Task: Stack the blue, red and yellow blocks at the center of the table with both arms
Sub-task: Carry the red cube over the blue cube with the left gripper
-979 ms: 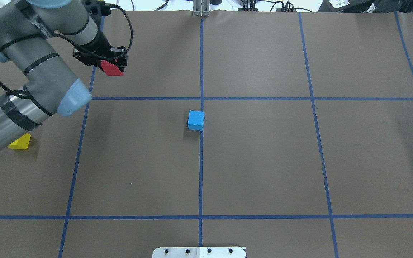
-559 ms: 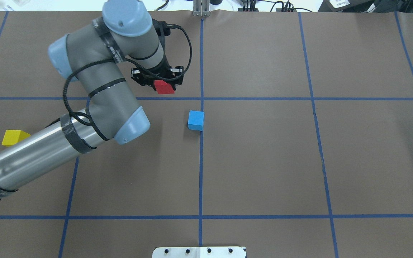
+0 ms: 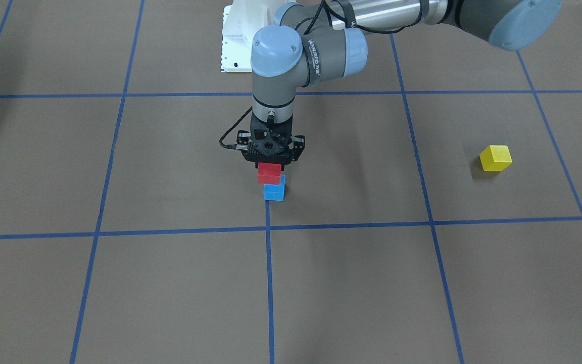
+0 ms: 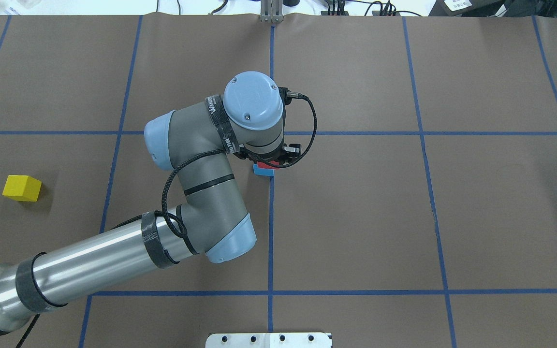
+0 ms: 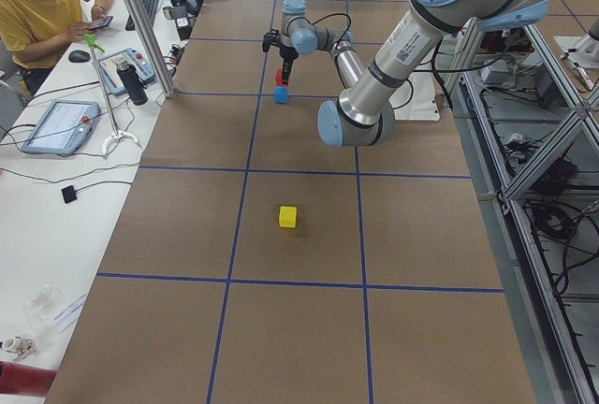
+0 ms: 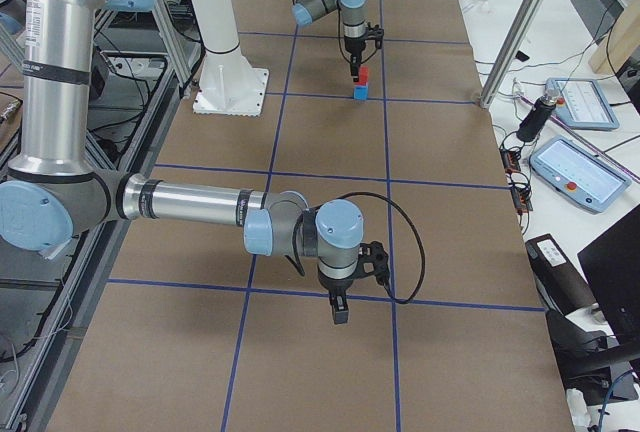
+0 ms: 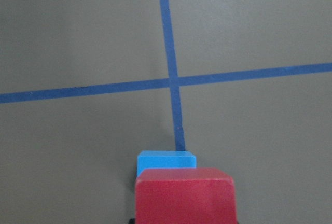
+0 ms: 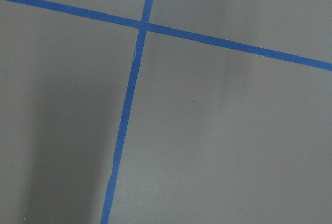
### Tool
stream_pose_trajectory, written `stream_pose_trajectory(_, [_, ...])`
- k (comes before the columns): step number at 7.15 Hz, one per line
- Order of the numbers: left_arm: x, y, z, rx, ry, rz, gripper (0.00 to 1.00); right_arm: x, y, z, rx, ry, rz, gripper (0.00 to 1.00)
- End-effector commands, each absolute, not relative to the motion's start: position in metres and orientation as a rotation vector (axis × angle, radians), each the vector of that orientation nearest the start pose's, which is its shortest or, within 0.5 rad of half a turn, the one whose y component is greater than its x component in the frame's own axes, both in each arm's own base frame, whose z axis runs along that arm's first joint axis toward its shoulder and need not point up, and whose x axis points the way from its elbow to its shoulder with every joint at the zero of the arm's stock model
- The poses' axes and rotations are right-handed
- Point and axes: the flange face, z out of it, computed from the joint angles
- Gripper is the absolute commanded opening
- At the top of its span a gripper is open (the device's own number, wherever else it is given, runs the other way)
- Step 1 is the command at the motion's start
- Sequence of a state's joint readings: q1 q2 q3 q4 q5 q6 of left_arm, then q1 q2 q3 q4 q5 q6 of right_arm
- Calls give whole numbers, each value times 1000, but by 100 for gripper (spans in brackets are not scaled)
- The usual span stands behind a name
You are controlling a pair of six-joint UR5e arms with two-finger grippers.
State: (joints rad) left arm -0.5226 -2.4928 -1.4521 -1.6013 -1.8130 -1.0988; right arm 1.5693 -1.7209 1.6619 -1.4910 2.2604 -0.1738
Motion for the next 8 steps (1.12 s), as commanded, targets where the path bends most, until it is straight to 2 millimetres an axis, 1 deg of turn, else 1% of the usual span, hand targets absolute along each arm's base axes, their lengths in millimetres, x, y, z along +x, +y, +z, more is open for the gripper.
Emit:
stream_pose_trajectory(1, [600,-471,134,217,815,104,0,69,-432,679,82,-685,-175,100])
stream_pose_trajectory(2, [599,-477,141,214,802,100,0,69,-433,679,82,-687,-173,100])
stream_pose_trajectory(6, [598,-478,139,207,804,83,0,69,-433,679,82,-687,-175,100])
stream_pose_trajectory(7, [596,-480,139,209,804,81,0,69,-434,679,84,-685,-175,100])
stream_pose_trajectory(8, [592,-487,141,211,800,70,0,69,-435,677,87,-685,-176,100])
